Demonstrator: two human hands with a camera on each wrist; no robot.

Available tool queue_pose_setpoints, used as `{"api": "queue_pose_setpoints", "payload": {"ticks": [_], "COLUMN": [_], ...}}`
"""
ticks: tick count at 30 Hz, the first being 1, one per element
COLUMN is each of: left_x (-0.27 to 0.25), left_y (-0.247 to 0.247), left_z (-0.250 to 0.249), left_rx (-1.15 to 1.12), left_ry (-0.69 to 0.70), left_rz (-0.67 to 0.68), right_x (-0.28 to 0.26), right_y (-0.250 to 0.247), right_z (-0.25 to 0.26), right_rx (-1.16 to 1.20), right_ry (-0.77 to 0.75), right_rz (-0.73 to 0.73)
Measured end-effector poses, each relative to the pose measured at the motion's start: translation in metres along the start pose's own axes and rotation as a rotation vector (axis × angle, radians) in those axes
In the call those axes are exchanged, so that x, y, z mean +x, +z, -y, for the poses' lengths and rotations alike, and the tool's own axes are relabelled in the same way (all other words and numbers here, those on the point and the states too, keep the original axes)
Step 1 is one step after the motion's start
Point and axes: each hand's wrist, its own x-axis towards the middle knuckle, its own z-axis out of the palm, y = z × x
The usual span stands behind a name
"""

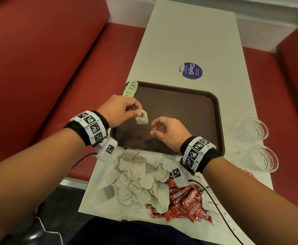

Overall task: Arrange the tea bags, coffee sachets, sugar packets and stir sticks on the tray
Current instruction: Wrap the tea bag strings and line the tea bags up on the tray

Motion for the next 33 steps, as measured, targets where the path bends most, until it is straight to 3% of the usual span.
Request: {"api": "queue_pose_setpoints", "payload": {"ticks": [3, 7, 11, 17, 26, 33], "left_x": [0.003, 0.010, 0.022, 0.043, 0.056, 0.048], "left_y": [-0.011, -0.024, -0.020, -0.011, -0.003, 0.024], "left_z": [0.012, 0.028, 0.043, 0.049, 0.046, 0.040], "left_rx": [0.065, 0.336, 0.412, 0.482, 0.640, 0.744], "left_ry": [-0.114, -0.258, -0.328, -0.378, -0.407, -0.408], "left_rz": [0.028, 0.223, 0.329, 0.152, 0.116, 0.192], "right_x": [-0.016, -0.037, -0.054, -0.062, -0.062, -0.061], "right_y": [-0.013, -0.024, -0.025, -0.007, 0.016, 0.012], "right_z": [-0.009, -0.020, -0.025, -0.029, -0.032, -0.026], "right_rx": [-0.129, -0.370, -0.512, -0.577, -0.674, -0.642], "right_ry": [0.040, 0.071, 0.082, 0.046, 0.066, 0.058], "right_rz": [0.093, 0.216, 0.313, 0.354, 0.359, 0.349]}}
